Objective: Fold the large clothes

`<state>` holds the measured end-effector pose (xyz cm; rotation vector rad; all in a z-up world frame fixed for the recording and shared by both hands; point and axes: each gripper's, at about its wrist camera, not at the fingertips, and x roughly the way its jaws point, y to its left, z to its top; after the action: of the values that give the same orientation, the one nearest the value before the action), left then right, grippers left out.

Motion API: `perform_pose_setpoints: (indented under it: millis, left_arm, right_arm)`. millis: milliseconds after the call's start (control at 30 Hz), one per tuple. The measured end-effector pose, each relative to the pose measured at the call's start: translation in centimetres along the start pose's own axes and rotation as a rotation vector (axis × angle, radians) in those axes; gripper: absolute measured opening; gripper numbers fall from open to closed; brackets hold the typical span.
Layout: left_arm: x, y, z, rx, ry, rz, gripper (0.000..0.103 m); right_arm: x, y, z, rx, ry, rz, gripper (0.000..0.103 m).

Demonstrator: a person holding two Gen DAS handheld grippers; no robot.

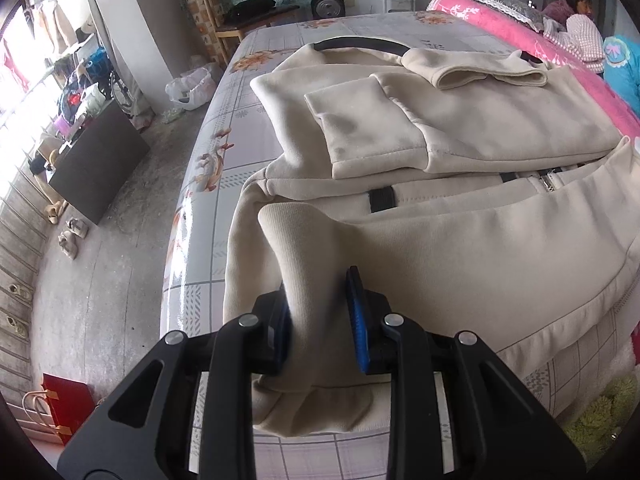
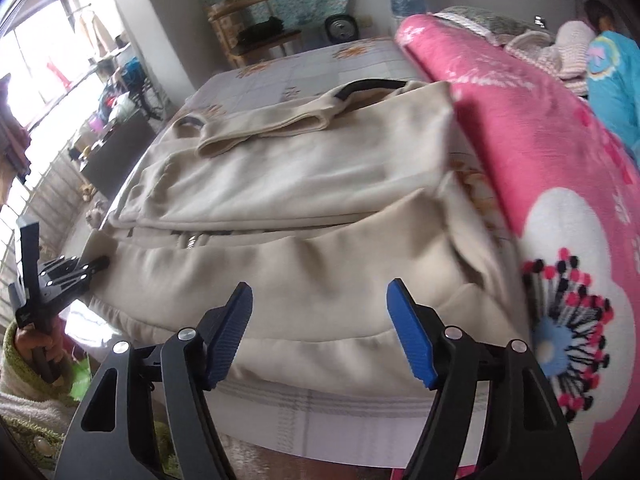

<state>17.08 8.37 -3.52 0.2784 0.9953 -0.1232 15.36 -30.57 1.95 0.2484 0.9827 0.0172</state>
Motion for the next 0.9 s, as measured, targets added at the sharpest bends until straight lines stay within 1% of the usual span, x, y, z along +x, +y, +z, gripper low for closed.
perform_pose_setpoints:
  millis: [67, 167, 267, 500, 633, 767, 900]
  left_arm:
    - [-0.2, -0.4, -0.1, 0.011, -0.001, 0.02, 0.025]
    - [-0.2, -0.5, -0.1, 0.006, 0.001, 0.032, 0.025]
    - [-0.2, -0.4, 0.0, -0.011, 0.007, 0.03, 0.025]
    - [-0.1, -0.3, 0.0, -0.034, 0.011, 0.026, 0.025]
    - [-0.1, -0.2, 0.0, -0.039, 0.012, 0.022, 0.025]
    - [-0.1, -0.1, 0.0, -0.04, 0.015, 0.015, 0.025]
    - [0.0, -0.1, 0.1, -0.033, 0.018, 0.01, 0.025]
  right_arm:
    - [-0.2, -1.7, 0.5, 0.032, -0.014, -0.024, 0.061]
    - [0.4, -3.0, 1.5, 0.054, -0.021, -0.013, 0.055]
    - [1.8, -3.6, 2.7, 0.047, -0.006, -0.012, 0.05]
    - [4.5, -4.4, 5.0, 0.033, 0.017, 0.051, 0.048]
    - [5.9, -4.3, 4.8, 0.012, 0.063, 0.035, 0.048]
    - [5.1, -3.9, 4.0, -0.049, 0.071, 0.009, 0.048]
    - [5.2, -4.3, 3.8, -0.08, 0.092, 0.018, 0.048]
